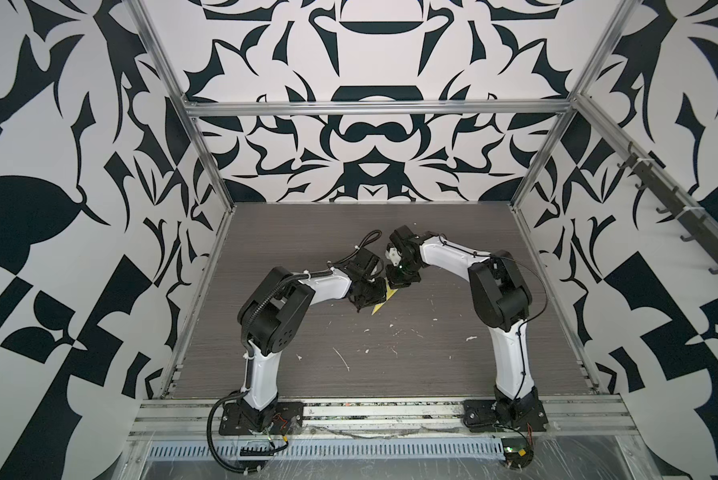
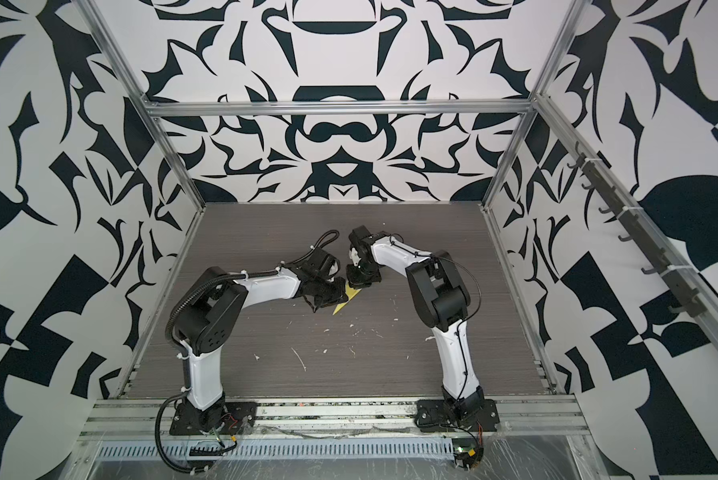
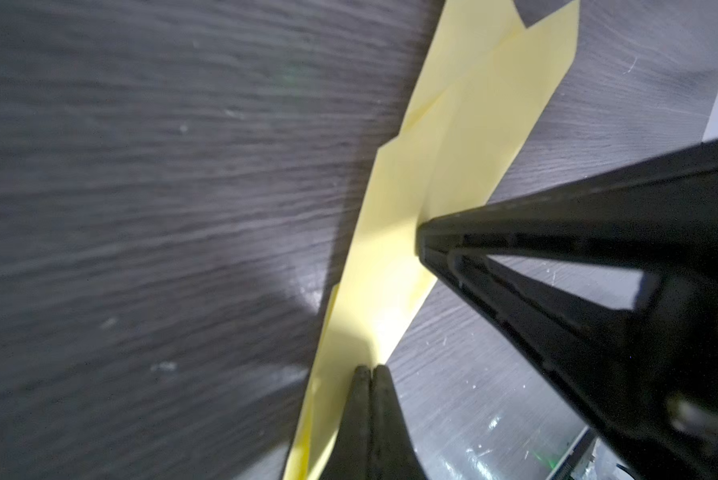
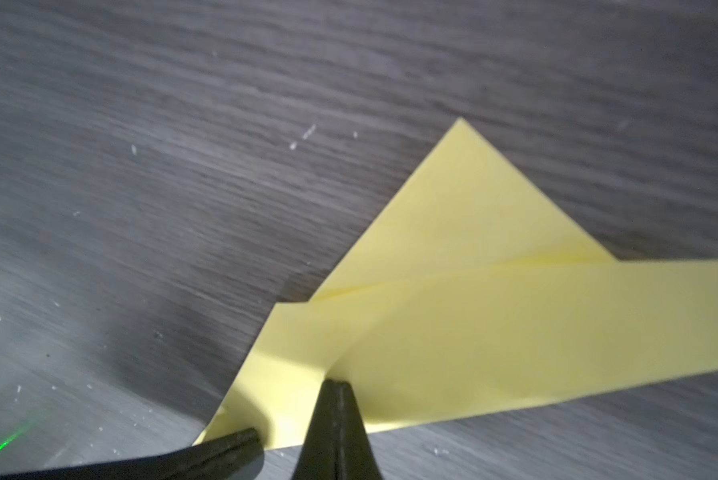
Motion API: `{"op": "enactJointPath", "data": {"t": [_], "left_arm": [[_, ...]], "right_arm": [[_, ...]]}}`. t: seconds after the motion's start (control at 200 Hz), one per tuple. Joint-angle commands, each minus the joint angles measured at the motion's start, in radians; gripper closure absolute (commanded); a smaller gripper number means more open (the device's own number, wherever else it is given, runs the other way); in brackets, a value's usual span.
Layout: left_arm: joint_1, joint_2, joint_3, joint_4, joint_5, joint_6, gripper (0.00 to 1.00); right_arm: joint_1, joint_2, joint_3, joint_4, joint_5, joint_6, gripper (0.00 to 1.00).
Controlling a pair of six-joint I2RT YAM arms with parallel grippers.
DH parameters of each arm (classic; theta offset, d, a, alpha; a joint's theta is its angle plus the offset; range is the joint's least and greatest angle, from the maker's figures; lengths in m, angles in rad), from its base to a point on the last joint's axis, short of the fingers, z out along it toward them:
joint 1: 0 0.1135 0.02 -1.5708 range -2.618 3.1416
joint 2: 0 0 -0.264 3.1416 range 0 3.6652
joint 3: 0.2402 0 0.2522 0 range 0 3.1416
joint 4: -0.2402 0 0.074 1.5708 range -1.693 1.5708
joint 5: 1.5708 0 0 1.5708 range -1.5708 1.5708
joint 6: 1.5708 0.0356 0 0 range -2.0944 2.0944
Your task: Fold a paper plane with a square sheet of paper (pick it up from the middle)
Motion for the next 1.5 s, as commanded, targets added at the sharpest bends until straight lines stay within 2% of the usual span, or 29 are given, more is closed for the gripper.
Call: {"op": "enactJointPath", "data": {"t": [0.0,0.515,0.695,0.82,1.035,1.11,1.225,1.415,1.495], "left_arm": [[-0.008,-0.007,-0.058,-0.153,-0.019,-0.003,1.00],[-0.002,-0.097,-0.147,-0.226,-0.043,-0.042,0.99],[0.021,-0.163,-0.193,-0.184,-0.027,-0.069,0.98],[0.047,-0.224,-0.218,-0.113,0.007,-0.078,0.95],[0.081,-0.287,-0.227,-0.015,-0.014,-0.060,0.71],[0.100,-0.307,-0.233,0.007,-0.050,-0.047,0.59],[0.120,-0.346,-0.238,0.010,-0.129,-0.019,0.42],[0.169,-0.409,-0.257,-0.016,-0.234,0.037,0.25],[0.186,-0.431,-0.257,-0.062,-0.295,0.049,0.16]], "right_arm": [[-0.001,0.011,0.025,-0.057,0.063,-0.017,1.00],[-0.002,0.030,0.020,-0.069,0.115,-0.021,1.00],[-0.001,0.027,0.021,-0.064,0.113,-0.023,1.00],[-0.001,0.022,0.026,-0.059,0.102,-0.029,1.00],[-0.002,-0.074,0.054,0.009,-0.018,-0.036,1.00],[-0.003,-0.139,0.044,0.046,-0.017,-0.009,0.94],[-0.004,-0.225,-0.020,0.087,0.077,0.076,0.73],[0.050,-0.243,-0.042,0.024,0.279,0.160,0.50],[0.101,-0.222,-0.011,-0.011,0.368,0.192,0.45]]}}
